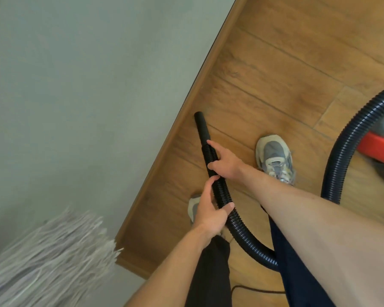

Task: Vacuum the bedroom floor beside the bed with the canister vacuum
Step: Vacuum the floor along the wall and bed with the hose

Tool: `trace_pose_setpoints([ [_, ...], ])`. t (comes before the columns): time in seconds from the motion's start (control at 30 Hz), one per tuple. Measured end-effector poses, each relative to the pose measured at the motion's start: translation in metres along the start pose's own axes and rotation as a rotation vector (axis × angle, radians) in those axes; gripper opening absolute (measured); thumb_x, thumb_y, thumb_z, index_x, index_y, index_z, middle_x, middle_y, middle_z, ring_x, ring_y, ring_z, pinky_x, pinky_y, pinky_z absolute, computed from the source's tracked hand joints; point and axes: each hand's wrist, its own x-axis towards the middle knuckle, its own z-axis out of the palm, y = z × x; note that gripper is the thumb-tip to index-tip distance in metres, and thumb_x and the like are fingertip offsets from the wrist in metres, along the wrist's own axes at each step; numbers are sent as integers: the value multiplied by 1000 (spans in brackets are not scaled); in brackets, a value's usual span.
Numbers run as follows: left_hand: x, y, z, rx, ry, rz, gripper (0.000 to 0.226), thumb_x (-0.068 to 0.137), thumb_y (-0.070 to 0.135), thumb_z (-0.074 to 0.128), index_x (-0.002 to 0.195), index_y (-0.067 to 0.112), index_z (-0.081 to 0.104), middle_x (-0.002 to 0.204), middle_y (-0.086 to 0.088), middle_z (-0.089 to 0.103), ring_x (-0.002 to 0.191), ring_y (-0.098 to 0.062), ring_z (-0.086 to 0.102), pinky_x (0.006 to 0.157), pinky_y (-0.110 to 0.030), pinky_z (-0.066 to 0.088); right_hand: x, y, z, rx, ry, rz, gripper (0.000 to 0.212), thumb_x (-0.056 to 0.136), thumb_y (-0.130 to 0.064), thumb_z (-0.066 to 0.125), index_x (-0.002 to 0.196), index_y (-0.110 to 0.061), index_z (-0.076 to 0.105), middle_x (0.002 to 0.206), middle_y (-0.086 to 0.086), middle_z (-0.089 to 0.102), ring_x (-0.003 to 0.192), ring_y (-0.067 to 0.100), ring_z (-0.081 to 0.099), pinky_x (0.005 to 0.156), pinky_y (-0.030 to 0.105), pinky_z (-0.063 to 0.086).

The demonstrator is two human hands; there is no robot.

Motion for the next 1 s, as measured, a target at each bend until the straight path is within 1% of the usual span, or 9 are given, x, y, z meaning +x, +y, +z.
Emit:
trace_pose_setpoints([
  [0.1, -9, -27, -17, -127, 26, -49, 75, 92, 0, 64, 134, 57, 40, 125, -2, 59, 103, -20, 66, 78, -50, 62, -1, -1, 39, -114, -68, -2, 81, 86, -10, 54, 154, -40, 22, 149, 5, 43, 125, 28, 50, 101, 39, 47],
  [0.2, -18, -45, -28, -158, 36, -76, 77, 92, -1, 64, 135, 57, 39, 133, -1, 55, 110, -21, 62, 74, -48, 63, -5, 6, 65, -112, -81, 17, 80, 87, -9, 51, 155, -39, 21, 149, 6, 43, 124, 27, 51, 96, 34, 47],
  [0.27, -21, -51, -32, -157, 18, -77, 76, 91, -1, 65, 130, 60, 42, 136, -1, 54, 114, -25, 61, 74, -49, 63, -6, 11, 72, -131, -88, 19, 80, 87, -11, 51, 155, -40, 21, 150, 6, 43, 125, 28, 50, 98, 35, 46],
  [0.43, -24, -55, -29, -87, -29, -92, 75, 92, 2, 65, 127, 64, 41, 132, 0, 55, 112, -24, 62, 78, -50, 62, -8, 22, 68, -125, -75, 34, 80, 87, -9, 51, 154, -41, 22, 148, 4, 44, 121, 26, 51, 90, 32, 46],
  [0.57, -22, -52, -10, -55, -28, -78, 75, 92, 6, 66, 128, 66, 38, 126, 8, 54, 109, -20, 61, 80, -50, 61, -17, 35, 52, -64, -18, 38, 81, 85, -9, 51, 152, -45, 23, 141, 4, 51, 115, 25, 56, 99, 41, 50],
  [0.67, -21, -45, 5, 12, -25, -35, 74, 91, 12, 67, 127, 69, 35, 126, 11, 54, 116, -23, 60, 92, -50, 57, -24, 40, 34, -29, 35, 42, 78, 90, -7, 53, 153, -43, 23, 129, 1, 55, 105, 23, 61, 91, 38, 54],
  [0.83, -14, -28, 15, 98, -47, 33, 72, 92, 15, 65, 137, 60, 31, 129, 8, 55, 116, -20, 58, 96, -48, 54, -26, 35, 11, 4, 94, 40, 77, 92, -4, 52, 155, -37, 21, 125, 3, 57, 100, 23, 64, 81, 37, 56],
  [0.93, -11, -23, 16, 132, -47, 95, 72, 93, 14, 64, 141, 54, 30, 129, 11, 52, 120, -15, 53, 101, -35, 48, -22, 26, 2, -14, 107, 37, 78, 92, -3, 52, 156, -35, 21, 126, 0, 54, 105, 23, 62, 87, 39, 56],
  [1.0, -11, -21, 17, 128, -28, 129, 72, 93, 12, 64, 144, 49, 30, 131, 13, 49, 119, -9, 49, 96, -27, 42, -20, 21, 1, -41, 78, 30, 78, 92, -2, 52, 156, -35, 21, 127, 0, 52, 104, 21, 61, 85, 36, 56],
])
